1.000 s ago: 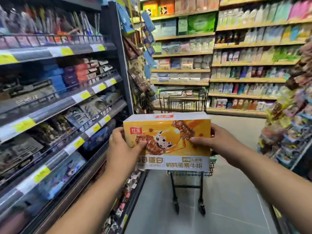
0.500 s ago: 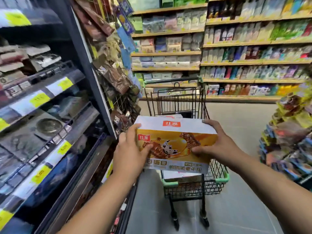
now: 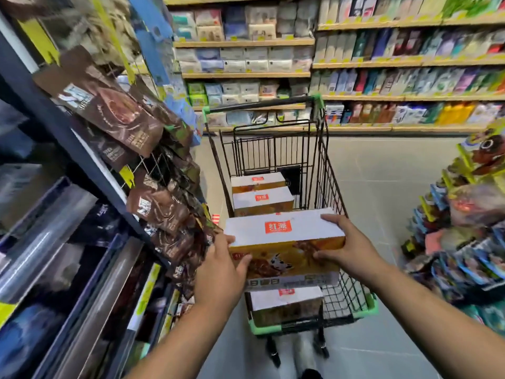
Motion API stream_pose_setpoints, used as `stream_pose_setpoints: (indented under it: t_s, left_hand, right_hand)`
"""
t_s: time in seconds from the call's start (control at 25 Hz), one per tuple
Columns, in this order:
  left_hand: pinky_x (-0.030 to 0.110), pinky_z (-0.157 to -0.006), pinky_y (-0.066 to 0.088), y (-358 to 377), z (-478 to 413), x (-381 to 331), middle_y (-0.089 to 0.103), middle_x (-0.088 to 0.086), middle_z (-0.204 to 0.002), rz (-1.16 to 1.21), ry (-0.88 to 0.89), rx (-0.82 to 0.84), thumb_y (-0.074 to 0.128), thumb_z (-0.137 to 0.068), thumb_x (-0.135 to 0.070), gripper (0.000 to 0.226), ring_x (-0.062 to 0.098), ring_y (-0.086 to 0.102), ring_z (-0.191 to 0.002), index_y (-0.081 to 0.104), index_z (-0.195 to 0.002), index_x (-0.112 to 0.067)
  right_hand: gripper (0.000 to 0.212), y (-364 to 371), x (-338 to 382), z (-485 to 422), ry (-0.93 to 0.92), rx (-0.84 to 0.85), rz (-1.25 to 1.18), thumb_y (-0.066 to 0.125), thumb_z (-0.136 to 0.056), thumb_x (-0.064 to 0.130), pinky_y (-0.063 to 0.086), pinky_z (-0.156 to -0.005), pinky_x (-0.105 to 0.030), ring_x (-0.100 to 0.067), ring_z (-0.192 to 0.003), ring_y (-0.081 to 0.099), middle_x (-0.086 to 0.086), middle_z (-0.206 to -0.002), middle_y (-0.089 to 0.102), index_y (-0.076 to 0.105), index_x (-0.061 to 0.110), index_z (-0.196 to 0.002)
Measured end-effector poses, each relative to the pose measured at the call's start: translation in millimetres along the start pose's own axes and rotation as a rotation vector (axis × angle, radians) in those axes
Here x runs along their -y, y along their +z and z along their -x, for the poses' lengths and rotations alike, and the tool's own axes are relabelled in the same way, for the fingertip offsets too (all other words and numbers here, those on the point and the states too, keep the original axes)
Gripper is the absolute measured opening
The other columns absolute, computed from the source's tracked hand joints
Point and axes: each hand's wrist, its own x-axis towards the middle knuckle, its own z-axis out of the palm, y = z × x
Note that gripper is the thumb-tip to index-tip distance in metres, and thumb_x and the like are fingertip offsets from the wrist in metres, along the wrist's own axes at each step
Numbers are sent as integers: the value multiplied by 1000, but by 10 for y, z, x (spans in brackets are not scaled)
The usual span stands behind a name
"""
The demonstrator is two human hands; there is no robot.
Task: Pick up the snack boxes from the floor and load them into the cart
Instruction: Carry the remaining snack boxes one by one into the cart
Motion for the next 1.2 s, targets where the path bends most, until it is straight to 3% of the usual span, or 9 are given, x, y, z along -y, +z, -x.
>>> stream_pose_setpoints:
  t_s: [0.2, 0.48, 0.6, 0.76, 0.88, 1.0, 1.04, 1.12, 1.2]
  left_hand:
    - [35, -68, 46, 558, -557, 15, 56, 3, -121, -65, -54, -4, 62, -89, -43, 42, 29, 62, -101, 42, -119, -20]
    - [38, -62, 48, 1608, -1185, 393, 60, 8, -109, -182, -143, -21, 77, -79, -36, 47, 35, 64, -91, 52, -113, -15]
    - [40, -72, 50, 2126, -1369, 667, 65, 7, -99, -220, -103, -81, 86, -68, -29, 49, 35, 63, -88, 60, -107, -14]
    - [45, -76, 44, 2560, -1489, 959, 66, 8, -94, -335, -121, -217, 85, -66, -28, 46, 35, 58, -87, 62, -104, -15]
    - [46, -81, 34, 2676, -1483, 995, 62, 6, -104, -431, -126, -236, 76, -73, -32, 40, 30, 46, -96, 60, -108, -20]
    - [47, -82, 34, 2730, -1510, 1017, 58, 7, -118, -516, -159, -195, 74, -74, -34, 45, 31, 44, -100, 57, -115, -24]
    - [47, -82, 33, 2733, -1508, 1015, 57, 7, -121, -529, -171, -178, 74, -74, -34, 48, 31, 43, -101, 57, -117, -24]
    - [48, -83, 33, 2720, -1498, 1016, 55, 7, -121, -525, -180, -146, 75, -73, -37, 50, 32, 45, -102, 57, -118, -24]
    - [47, -85, 34, 2649, -1531, 1005, 56, 6, -119, -520, -171, -101, 75, -73, -41, 51, 31, 48, -103, 58, -118, -24]
  right_hand:
    - [79, 87, -365, -856, 15, 53, 3, 86, -65, 10, 44, -103, -40, -21, -121, 48, 3, -133, 47, 47, 42, -125]
    - [76, 456, -1035, -1942, -21, 145, 45, 82, -72, 6, 28, -96, -16, -10, -120, 38, 7, -131, 42, 45, 31, -134]
    - [74, 661, -1380, -2275, 3, 108, 38, 82, -72, 9, 30, -86, -11, -7, -113, 39, 13, -124, 41, 46, 29, -134]
    - [76, 966, -1771, -2567, 4, 107, -38, 83, -72, 11, 47, -93, -25, -14, -111, 57, 15, -132, 44, 44, 47, -125]
    - [80, 1139, -1957, -2692, -60, 92, 0, 80, -74, 8, 45, -104, -36, -12, -120, 52, 30, -129, 43, 39, 59, -120]
    - [87, 1244, -2076, -2843, -84, 109, 59, 79, -75, 7, 47, -101, -45, -23, -121, 55, 16, -140, 44, 35, 68, -118]
    - [86, 1251, -2096, -2873, -94, 112, 87, 79, -74, 7, 45, -104, -41, -23, -126, 51, 9, -145, 40, 35, 66, -120]
    - [82, 1224, -2066, -2878, -98, 141, 171, 80, -73, 10, 30, -107, -17, -13, -133, 37, 2, -153, 27, 37, 58, -124]
    - [74, 1167, -1909, -2842, -90, 178, 251, 82, -73, 19, 26, -105, -16, -10, -132, 30, 1, -156, 17, 43, 46, -130]
